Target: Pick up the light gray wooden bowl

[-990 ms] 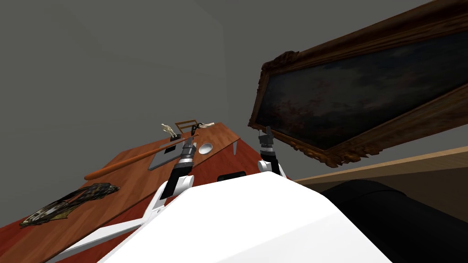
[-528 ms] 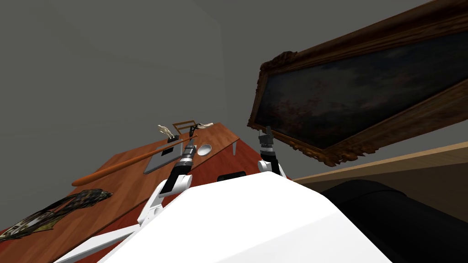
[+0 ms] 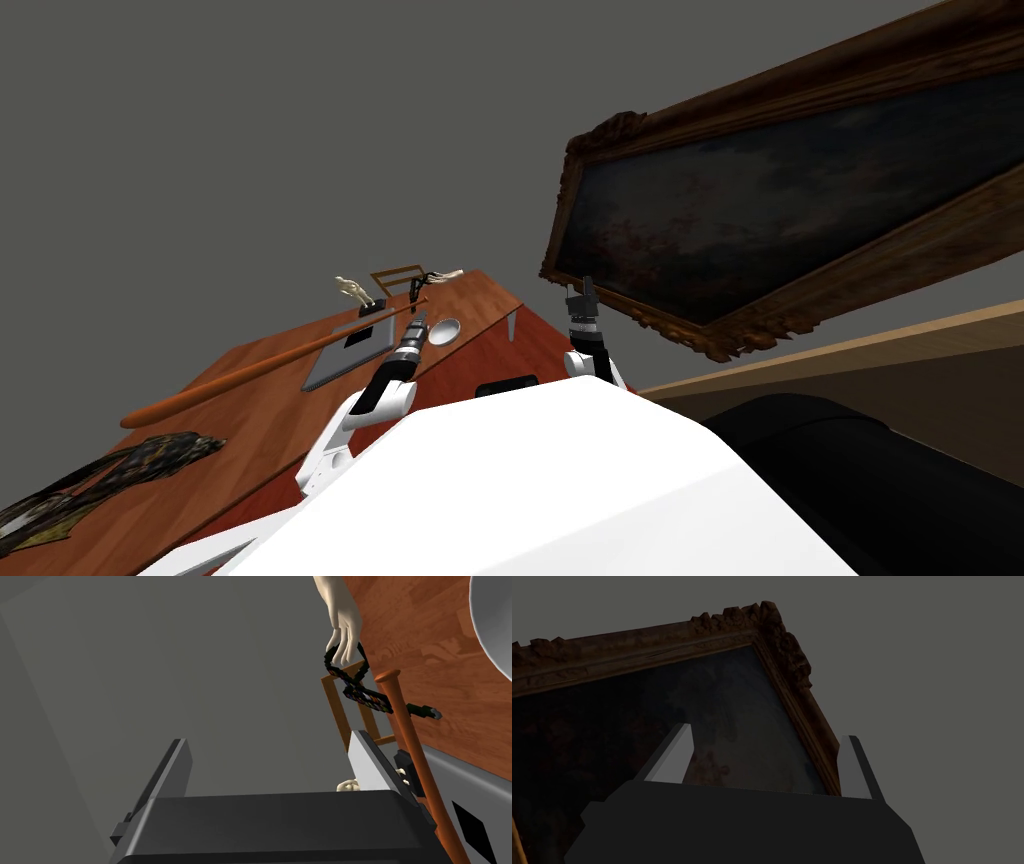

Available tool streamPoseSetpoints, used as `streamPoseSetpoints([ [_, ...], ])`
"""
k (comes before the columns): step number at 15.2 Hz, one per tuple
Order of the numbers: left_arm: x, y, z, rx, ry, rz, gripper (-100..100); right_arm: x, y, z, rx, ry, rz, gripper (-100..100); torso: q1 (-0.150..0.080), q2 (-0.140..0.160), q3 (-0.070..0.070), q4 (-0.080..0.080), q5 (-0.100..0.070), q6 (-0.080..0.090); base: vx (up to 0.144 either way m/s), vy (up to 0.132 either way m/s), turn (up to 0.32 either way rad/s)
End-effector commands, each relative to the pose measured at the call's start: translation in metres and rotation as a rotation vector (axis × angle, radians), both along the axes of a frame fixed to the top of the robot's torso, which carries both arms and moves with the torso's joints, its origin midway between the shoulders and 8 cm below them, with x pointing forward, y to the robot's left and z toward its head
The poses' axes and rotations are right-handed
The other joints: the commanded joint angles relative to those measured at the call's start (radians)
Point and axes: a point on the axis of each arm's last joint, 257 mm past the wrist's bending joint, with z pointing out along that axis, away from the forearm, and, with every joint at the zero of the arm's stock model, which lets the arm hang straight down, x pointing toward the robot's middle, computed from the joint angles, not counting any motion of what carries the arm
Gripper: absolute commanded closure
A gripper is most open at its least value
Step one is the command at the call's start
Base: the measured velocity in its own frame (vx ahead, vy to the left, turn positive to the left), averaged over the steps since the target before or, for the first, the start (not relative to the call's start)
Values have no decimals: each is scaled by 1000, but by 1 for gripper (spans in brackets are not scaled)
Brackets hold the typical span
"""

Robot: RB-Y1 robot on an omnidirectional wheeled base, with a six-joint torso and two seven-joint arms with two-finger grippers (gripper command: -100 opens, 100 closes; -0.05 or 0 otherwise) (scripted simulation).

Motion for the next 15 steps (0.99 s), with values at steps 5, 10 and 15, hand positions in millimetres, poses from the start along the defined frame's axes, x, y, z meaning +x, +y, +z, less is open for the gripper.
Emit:
streamPoseSetpoints([
  [5,-2,19,-37,3,137,40,-100,0,0,0,0,0,0,0,0,0,0,0,0,0,26,2,-46],
  [10,-5,33,-63,3,235,70,-100,0,0,0,0,0,0,0,0,0,0,0,0,0,25,5,-31],
  [15,-12,42,-84,-1,319,96,-100,0,0,0,0,0,0,0,0,0,0,0,0,0,26,4,-40],
])
